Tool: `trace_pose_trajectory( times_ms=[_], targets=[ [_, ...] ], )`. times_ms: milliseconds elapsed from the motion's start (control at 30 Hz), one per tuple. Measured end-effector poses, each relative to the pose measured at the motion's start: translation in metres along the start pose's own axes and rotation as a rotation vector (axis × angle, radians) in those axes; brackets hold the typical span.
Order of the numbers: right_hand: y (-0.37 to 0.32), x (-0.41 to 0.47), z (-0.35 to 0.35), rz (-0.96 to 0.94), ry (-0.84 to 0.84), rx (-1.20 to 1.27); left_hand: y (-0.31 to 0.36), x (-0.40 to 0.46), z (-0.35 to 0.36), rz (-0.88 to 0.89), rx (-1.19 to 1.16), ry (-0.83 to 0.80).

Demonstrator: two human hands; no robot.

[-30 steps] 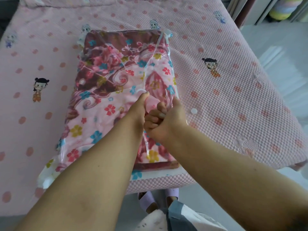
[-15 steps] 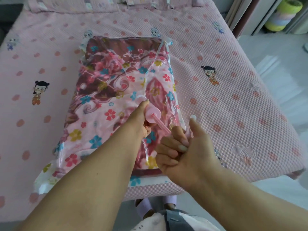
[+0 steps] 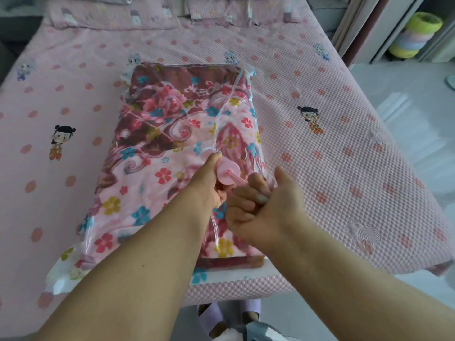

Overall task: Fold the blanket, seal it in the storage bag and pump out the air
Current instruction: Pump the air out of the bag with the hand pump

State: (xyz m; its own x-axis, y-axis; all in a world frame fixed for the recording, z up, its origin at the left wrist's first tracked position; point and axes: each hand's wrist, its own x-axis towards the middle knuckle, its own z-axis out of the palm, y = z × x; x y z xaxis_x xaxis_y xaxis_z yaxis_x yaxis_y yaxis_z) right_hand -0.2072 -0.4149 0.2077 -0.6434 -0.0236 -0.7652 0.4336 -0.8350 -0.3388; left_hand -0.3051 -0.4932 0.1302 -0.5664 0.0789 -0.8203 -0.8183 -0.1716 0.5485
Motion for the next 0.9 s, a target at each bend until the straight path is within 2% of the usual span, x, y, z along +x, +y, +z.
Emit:
trace_pose_trajectory(
  times_ms=[67,133,167,233,267,367,433,533,567,633,700,800,900],
  targets=[
    [-0.002,0.023,0.015,-0.019,0.047,-0.009,0.001,-0.007,0.002,-0.024,0.015,-0.097],
    [-0.006,0.029,0.013,-0.115,0.076,-0.206,0.0,-0.008,0.001,-0.038,0.019,-0.15],
    [-0.002,0.026,0.006,-0.165,0.035,-0.242,-0.001,-0.007,0.0,-0.043,0.008,-0.135],
    [0.007,0.0,-0.001,-0.058,-0.052,-0.159,-0.003,-0.003,-0.003,-0.03,-0.008,-0.038],
    [0.01,-0.015,-0.004,0.015,-0.057,-0.079,-0.004,-0.002,-0.004,-0.021,-0.011,0.001],
    [0.004,-0.012,-0.005,-0.006,0.004,-0.064,-0.002,-0.004,-0.001,-0.018,-0.01,0.024],
    [0.0,0.013,0.011,-0.018,0.034,-0.018,0.003,-0.008,0.0,-0.019,0.017,-0.027],
    [-0.003,0.026,0.013,-0.153,0.047,-0.253,0.002,-0.011,0.001,-0.047,-0.003,-0.155],
    [0.0,0.019,0.007,-0.171,0.008,-0.265,0.001,-0.008,0.001,-0.04,0.006,-0.125],
    [0.009,-0.006,0.001,-0.042,-0.042,-0.157,-0.004,-0.004,-0.003,-0.012,0.016,0.011],
    [0.014,-0.02,-0.005,-0.013,0.02,-0.092,-0.005,-0.002,-0.004,0.01,-0.007,0.059],
    [0.005,0.009,0.009,-0.031,0.052,-0.025,0.0,-0.01,-0.002,-0.014,0.04,-0.013],
    [0.003,0.032,0.019,-0.126,0.072,-0.177,0.0,-0.017,-0.002,-0.014,0.086,-0.147]
  ],
)
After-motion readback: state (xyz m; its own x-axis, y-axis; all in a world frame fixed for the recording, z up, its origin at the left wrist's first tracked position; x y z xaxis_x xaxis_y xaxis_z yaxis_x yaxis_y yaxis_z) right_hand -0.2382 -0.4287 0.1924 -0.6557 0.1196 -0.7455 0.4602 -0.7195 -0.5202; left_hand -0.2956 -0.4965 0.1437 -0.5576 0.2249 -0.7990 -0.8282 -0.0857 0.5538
